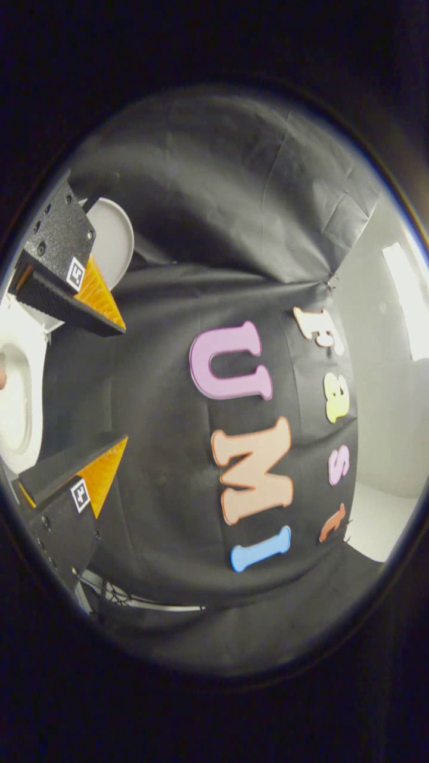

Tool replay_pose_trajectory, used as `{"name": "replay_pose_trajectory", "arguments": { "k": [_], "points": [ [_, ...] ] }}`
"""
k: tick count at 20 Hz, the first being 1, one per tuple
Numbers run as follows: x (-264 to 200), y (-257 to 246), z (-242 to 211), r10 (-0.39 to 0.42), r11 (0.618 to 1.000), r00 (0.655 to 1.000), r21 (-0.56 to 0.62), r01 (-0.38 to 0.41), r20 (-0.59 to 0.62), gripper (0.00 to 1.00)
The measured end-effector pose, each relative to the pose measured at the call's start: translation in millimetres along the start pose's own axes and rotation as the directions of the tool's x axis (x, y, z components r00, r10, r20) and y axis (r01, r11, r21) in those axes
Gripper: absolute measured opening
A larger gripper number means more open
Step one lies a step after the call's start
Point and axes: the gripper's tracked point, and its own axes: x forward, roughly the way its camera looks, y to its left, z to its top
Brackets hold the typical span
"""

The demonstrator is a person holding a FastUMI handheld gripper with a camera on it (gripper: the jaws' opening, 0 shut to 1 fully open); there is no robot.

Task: Open the toilet lid.

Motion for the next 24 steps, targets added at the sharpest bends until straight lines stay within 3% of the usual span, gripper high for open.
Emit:
{"name": "replay_pose_trajectory", "arguments": {
  "k": [16, 20, 24],
  "points": [
    [-129.3, -229.9, 6.8, -0.294, 0.955, 0.953, -0.028, 0.296, 0.074, 0.98],
    [-161.8, -267.4, -3.3, -0.274, 0.96, 0.959, -0.042, 0.277, 0.067, 0.97],
    [-175.1, -287.6, -27.4, -0.208, 0.976, 0.978, -0.063, 0.21, 0.025, 0.95]
  ]
}}
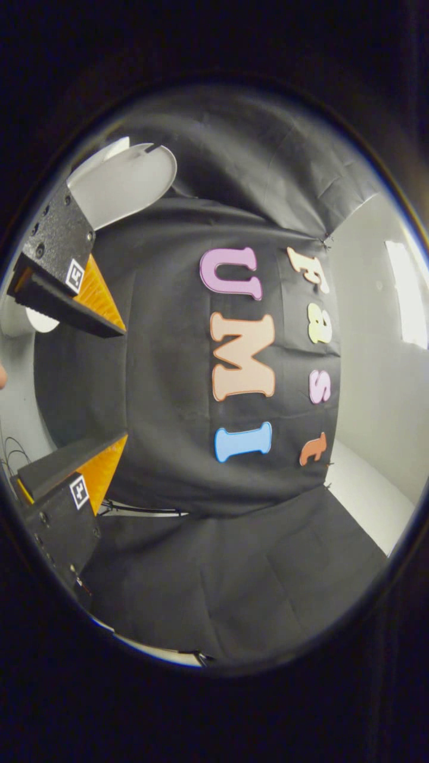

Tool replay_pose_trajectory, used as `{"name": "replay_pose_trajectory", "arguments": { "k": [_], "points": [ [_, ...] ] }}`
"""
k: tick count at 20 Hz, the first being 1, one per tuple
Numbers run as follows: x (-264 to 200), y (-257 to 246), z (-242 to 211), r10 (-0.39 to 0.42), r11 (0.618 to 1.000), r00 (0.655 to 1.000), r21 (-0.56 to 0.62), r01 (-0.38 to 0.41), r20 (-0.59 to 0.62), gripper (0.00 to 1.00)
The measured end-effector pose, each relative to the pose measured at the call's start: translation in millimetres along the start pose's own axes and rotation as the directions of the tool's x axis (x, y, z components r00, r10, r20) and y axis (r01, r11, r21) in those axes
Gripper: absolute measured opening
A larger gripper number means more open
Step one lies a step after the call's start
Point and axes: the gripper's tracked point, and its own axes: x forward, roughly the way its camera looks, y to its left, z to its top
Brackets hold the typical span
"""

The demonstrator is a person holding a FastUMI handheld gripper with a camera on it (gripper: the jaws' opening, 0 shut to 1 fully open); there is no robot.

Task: Open the toilet lid.

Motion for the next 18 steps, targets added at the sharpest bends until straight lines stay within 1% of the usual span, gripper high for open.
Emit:
{"name": "replay_pose_trajectory", "arguments": {
  "k": [3, 5, 6, 7, 8, 10, 13, 15, 16, 18],
  "points": [
    [2.1, -15.5, -21.9, 0.008, 1.0, 0.998, -0.007, -0.009, -0.06, 0.94],
    [5.9, -30.2, -37.6, -0.025, 1.0, 0.995, -0.02, 0.023, -0.098, 0.84],
    [6.8, -36.0, -43.1, -0.031, 0.999, 0.994, -0.017, 0.03, -0.109, 0.82],
    [7.3, -40.0, -46.9, -0.028, 1.0, 0.993, -0.006, 0.027, -0.114, 0.8],
    [9.0, -43.0, -51.0, -0.025, 1.0, 0.993, 0.001, 0.025, -0.117, 0.75],
    [13.7, -47.4, -60.0, -0.012, 1.0, 0.992, 0.007, 0.013, -0.124, 0.7],
    [19.3, -53.8, -66.2, 0.014, 1.0, 0.992, -0.012, -0.015, -0.125, 0.6],
    [20.7, -59.9, -73.5, 0.016, 1.0, 0.989, -0.017, -0.018, -0.145, 0.53],
    [20.6, -64.9, -78.9, 0.01, 1.0, 0.987, -0.02, -0.014, -0.163, 0.53],
    [16.1, -62.6, -86.3, 0.03, 0.998, 0.981, -0.041, -0.039, -0.189, 0.53]
  ]
}}
